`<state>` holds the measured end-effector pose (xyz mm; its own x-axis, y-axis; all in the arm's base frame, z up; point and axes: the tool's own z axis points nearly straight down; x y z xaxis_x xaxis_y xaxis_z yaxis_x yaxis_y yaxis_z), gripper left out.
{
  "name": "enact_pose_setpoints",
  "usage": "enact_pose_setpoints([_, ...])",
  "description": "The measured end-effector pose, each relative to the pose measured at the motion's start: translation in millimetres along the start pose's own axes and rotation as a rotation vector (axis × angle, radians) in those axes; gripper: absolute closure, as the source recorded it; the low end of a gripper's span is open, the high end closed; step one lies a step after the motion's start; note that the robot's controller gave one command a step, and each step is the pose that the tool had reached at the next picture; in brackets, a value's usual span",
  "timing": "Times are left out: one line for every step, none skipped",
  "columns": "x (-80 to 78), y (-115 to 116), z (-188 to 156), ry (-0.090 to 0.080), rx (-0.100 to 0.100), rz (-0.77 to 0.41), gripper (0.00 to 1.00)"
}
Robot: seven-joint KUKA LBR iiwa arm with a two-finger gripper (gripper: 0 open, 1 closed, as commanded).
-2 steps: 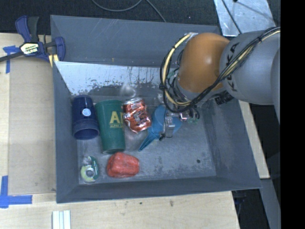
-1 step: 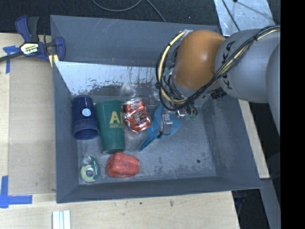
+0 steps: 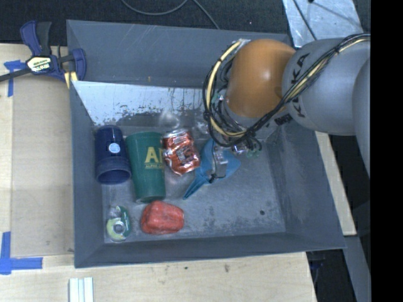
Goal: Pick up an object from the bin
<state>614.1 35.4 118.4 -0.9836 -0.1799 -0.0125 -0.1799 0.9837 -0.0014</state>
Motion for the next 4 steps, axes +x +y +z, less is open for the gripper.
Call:
enact_pose_setpoints([-4.6, 18, 7, 0.000, 0.001, 0.021, 0.00])
enact_pose_setpoints([-5.6, 23, 9, 0.000, 0.001, 0.085, 0.00])
enact_pose_setpoints([-5.3, 27, 11, -0.002, 0.000, 0.147, 0.00])
enact_pose_setpoints([6.7, 5, 47, -0.002, 0.001, 0.214, 1.00])
